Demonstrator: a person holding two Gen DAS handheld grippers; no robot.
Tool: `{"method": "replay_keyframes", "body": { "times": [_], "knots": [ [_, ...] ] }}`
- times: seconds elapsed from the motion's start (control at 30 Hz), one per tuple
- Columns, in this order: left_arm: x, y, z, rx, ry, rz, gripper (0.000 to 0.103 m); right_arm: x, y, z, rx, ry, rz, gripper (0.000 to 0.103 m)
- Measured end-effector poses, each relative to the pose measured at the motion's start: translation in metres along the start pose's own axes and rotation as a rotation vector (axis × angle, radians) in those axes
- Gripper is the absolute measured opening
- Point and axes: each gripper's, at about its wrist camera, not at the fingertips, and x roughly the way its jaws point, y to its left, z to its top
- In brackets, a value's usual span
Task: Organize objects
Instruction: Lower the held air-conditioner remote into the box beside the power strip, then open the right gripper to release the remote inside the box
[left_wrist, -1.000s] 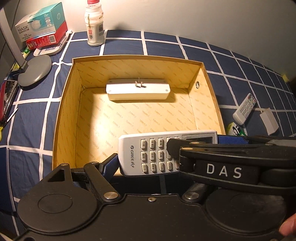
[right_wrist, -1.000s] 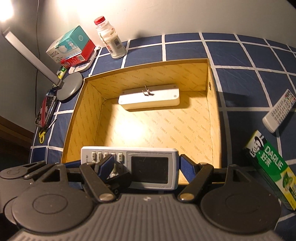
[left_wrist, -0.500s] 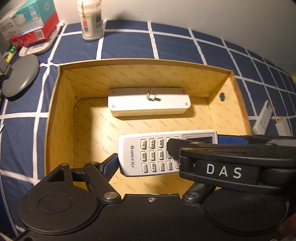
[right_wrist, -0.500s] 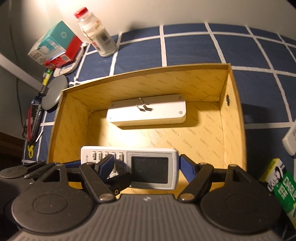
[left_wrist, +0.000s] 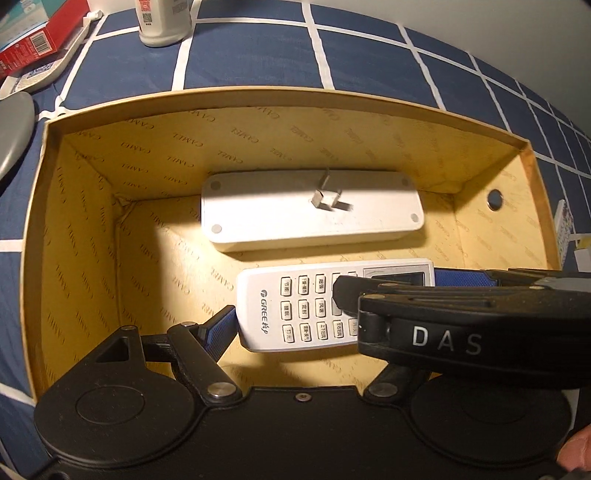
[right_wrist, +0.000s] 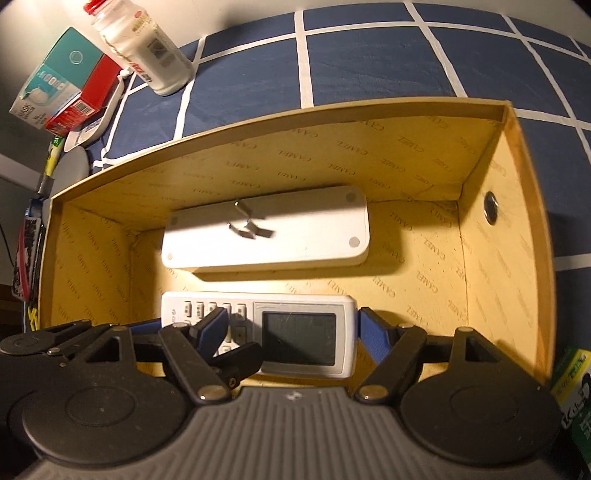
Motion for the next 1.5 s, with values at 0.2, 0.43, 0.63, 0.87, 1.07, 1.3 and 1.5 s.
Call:
{"method": "replay_keyframes", "body": {
  "times": [0.2,0.43,0.63,0.87,1.07,1.3,1.5],
  "knots": [
    [0.01,0.005,0.008,-0.006,0.014,-0.01,0.075,0.011,-0.002,0.01,0.001,0.014,-0.01,0.076],
    [0.018,0.009,0.011,-0.016,0.028,-0.02,0.075,0.02,-0.002,0.016,0.004,0.027,-0.021,0.076],
    [0.019,0.016,0.011,-0.038,0.036,-0.035,0.076,0.023,0.0,0.02,-0.008,0.03,-0.032,0.076],
    [0.021,0.016,0.012,-0.054,0.041,-0.047,0.076,0.025,-0.002,0.022,0.0,0.034,-0.036,0.076],
    [0.019,0.015,0.014,-0.053,0.04,-0.034,0.076,0.022,-0.004,0.02,0.002,0.026,-0.037,0.076],
    [0.006,0.012,0.007,-0.068,0.025,-0.024,0.077,0.007,-0.007,0.015,0.013,0.005,-0.034,0.076],
    [-0.013,0.007,-0.003,-0.075,0.005,-0.008,0.078,-0.013,-0.005,0.007,0.002,-0.028,-0.028,0.076]
  ]
}}
